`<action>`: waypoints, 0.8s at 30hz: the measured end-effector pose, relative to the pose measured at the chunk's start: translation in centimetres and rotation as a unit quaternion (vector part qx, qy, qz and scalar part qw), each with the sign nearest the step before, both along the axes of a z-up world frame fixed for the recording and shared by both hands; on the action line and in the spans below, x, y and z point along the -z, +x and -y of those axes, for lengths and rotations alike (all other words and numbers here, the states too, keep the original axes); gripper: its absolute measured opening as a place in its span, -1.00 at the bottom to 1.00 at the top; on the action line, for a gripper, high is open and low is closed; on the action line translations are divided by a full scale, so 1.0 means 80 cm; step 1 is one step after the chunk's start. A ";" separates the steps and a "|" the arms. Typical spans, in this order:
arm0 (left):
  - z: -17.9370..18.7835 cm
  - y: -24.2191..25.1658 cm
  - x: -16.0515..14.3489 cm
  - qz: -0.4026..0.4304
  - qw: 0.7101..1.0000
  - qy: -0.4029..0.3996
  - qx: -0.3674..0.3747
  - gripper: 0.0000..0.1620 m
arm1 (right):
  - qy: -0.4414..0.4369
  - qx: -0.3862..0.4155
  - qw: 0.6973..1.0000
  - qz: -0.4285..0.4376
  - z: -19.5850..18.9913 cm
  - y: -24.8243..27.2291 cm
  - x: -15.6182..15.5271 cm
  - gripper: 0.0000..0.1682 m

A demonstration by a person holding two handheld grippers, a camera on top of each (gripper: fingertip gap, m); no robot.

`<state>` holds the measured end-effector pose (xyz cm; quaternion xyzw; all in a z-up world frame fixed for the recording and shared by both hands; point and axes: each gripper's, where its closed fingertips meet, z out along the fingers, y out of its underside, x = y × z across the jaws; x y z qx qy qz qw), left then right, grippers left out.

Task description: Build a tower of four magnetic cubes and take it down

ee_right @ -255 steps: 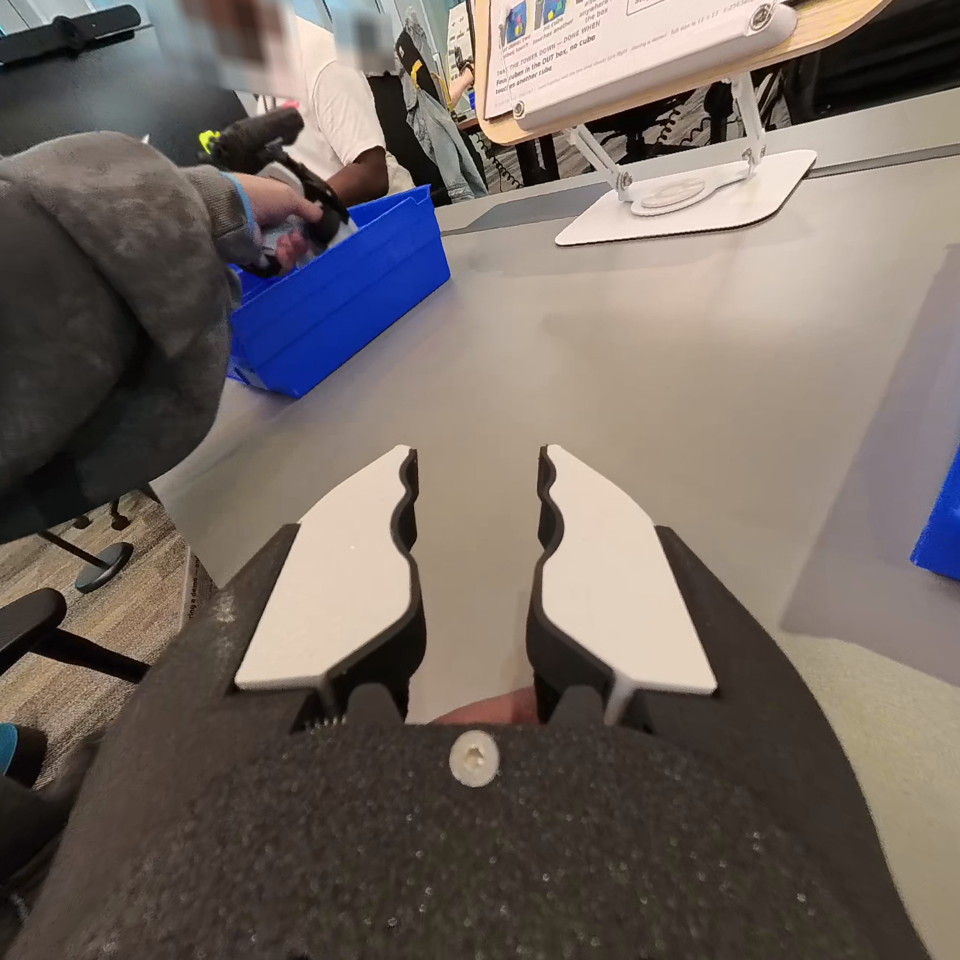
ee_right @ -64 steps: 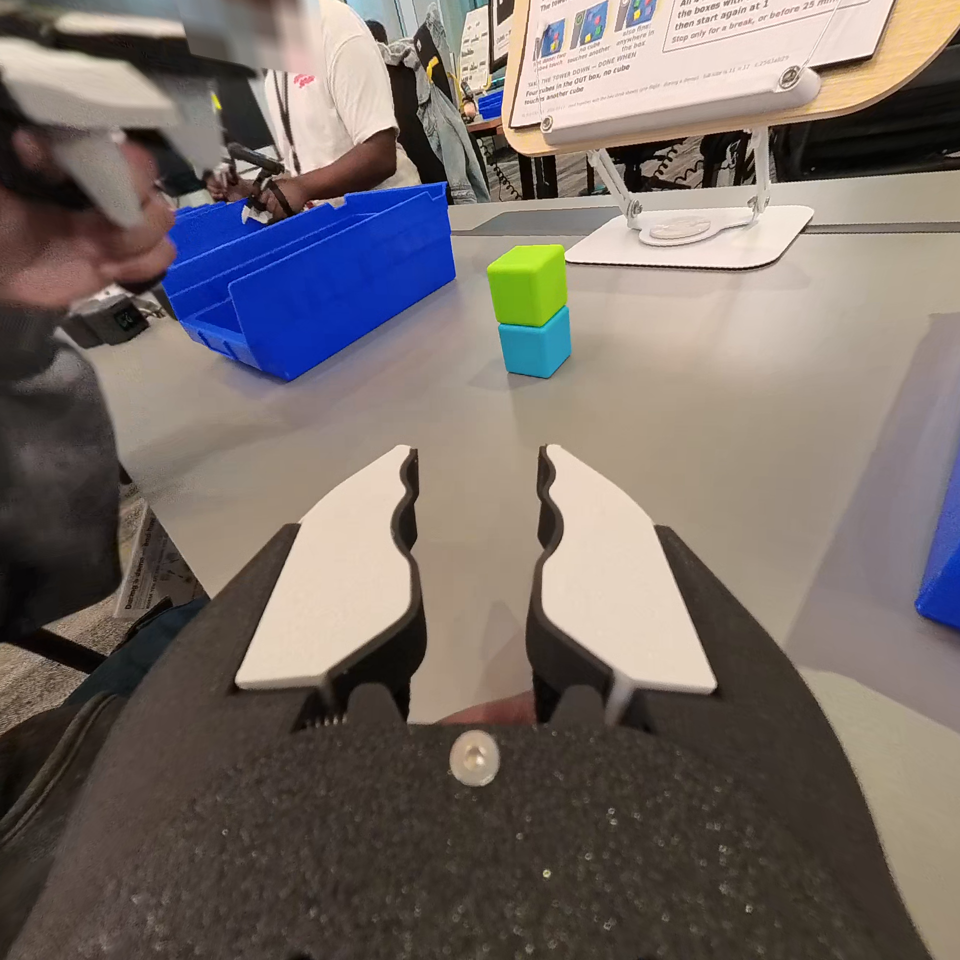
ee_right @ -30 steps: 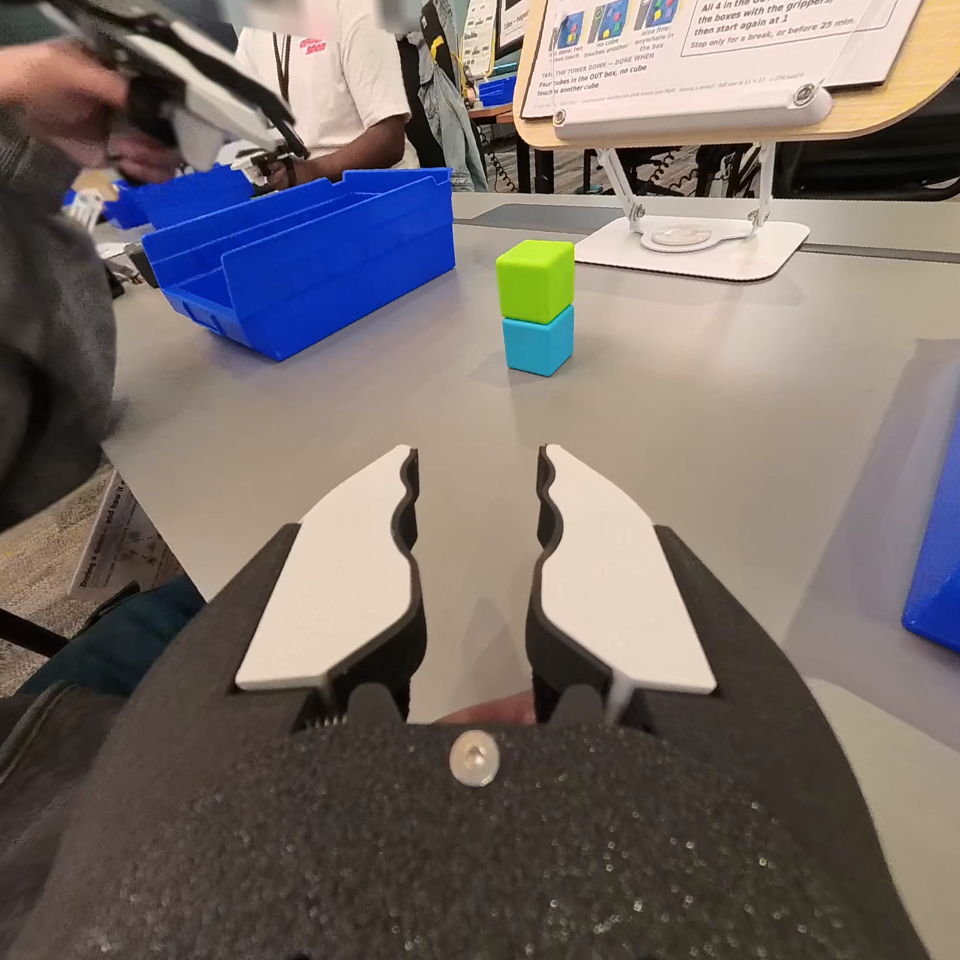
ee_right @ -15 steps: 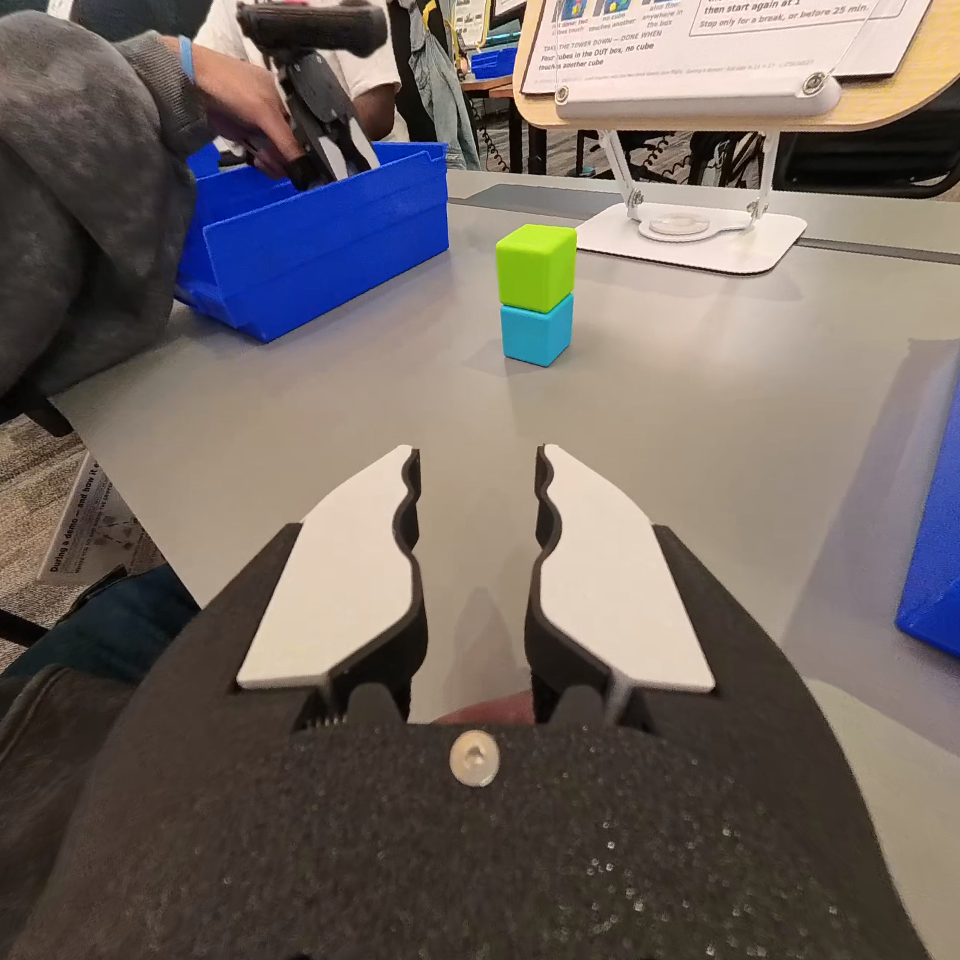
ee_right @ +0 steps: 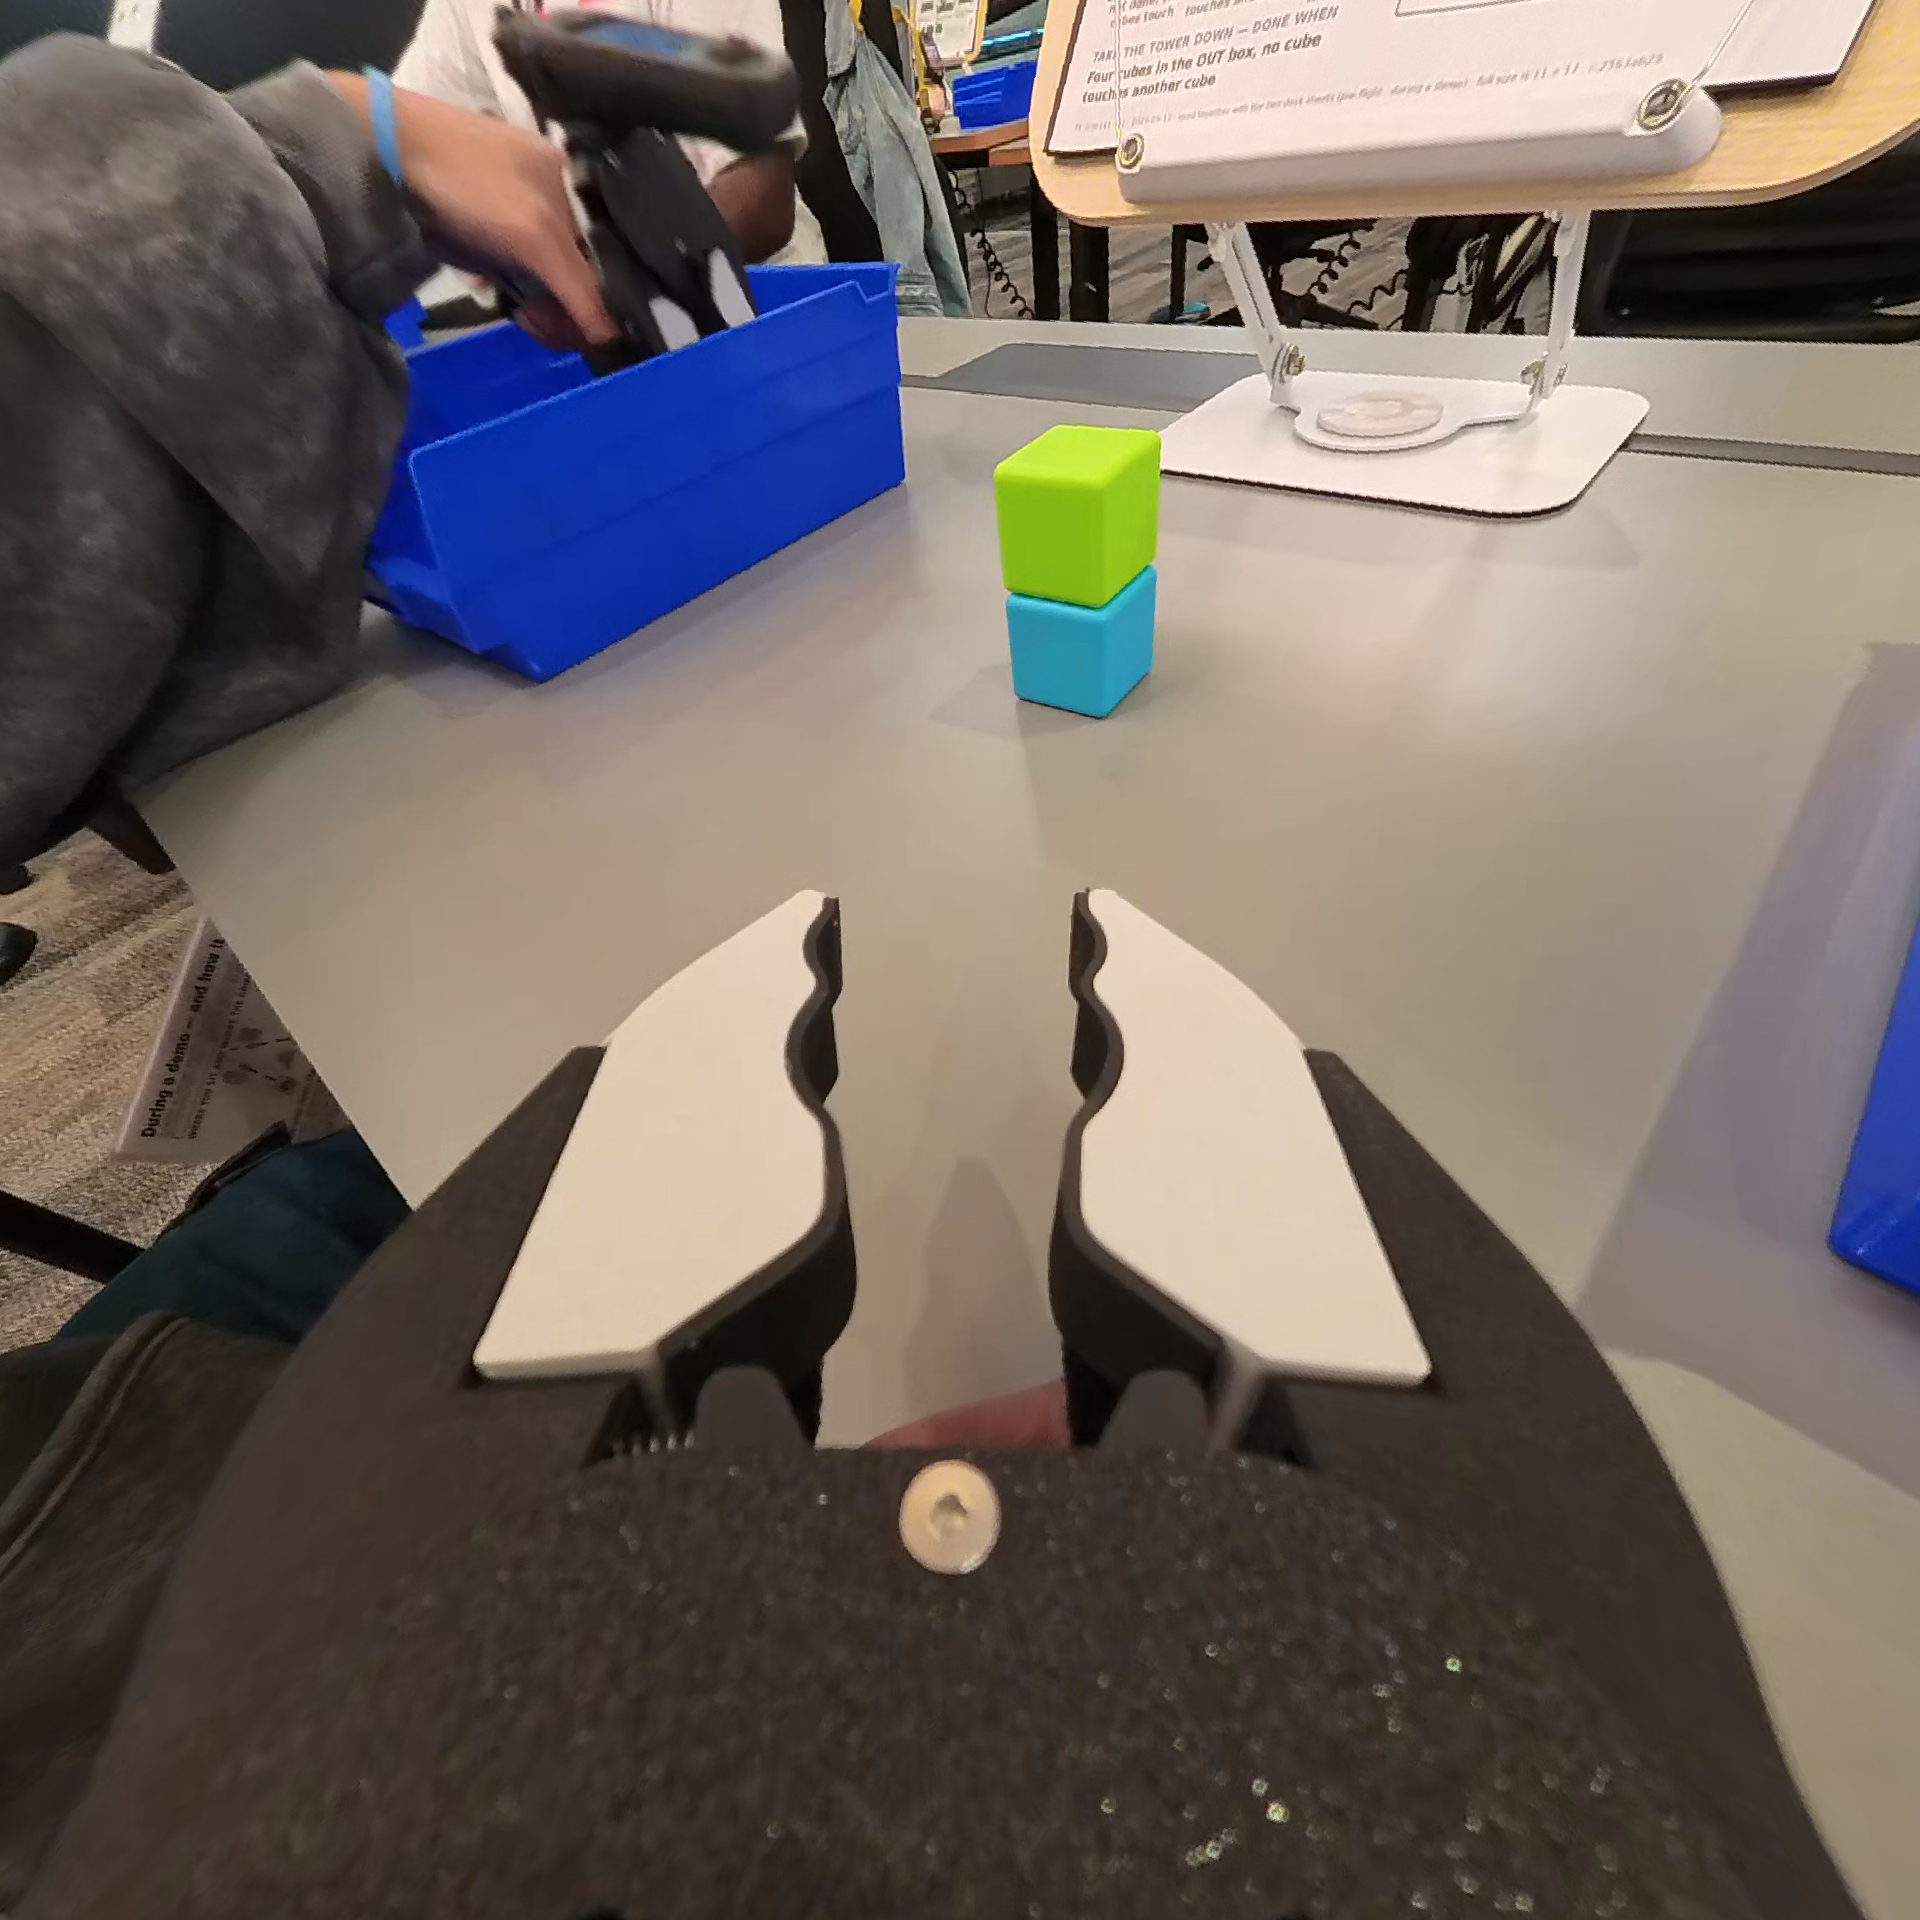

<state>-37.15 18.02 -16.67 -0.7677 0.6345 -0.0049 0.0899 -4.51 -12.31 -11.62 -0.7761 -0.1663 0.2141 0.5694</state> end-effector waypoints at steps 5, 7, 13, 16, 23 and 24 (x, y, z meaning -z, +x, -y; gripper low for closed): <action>0.012 0.012 -0.083 0.055 0.997 0.050 -0.004 -0.38 | -0.002 -0.001 1.000 -0.007 0.000 0.001 -0.001 -0.50; 0.023 0.034 -0.123 0.088 0.994 0.069 0.006 -0.38 | 0.000 -0.001 1.000 -0.008 0.000 0.001 -0.001 -0.50; 0.098 0.149 -0.169 0.091 0.986 0.100 0.099 -0.39 | 0.010 0.001 1.000 -0.008 0.002 0.002 -0.004 -0.51; 0.137 0.214 -0.167 0.090 0.980 0.088 0.153 -0.39 | 0.013 -0.001 1.000 -0.009 0.003 0.001 -0.005 -0.51; 0.153 0.302 -0.126 0.052 0.980 0.057 0.181 -0.39 | 0.017 -0.004 1.000 -0.004 0.004 0.000 -0.006 -0.50; 0.153 0.308 -0.120 0.049 0.981 0.045 0.180 -0.39 | 0.019 -0.003 1.000 -0.003 0.004 0.000 -0.006 -0.50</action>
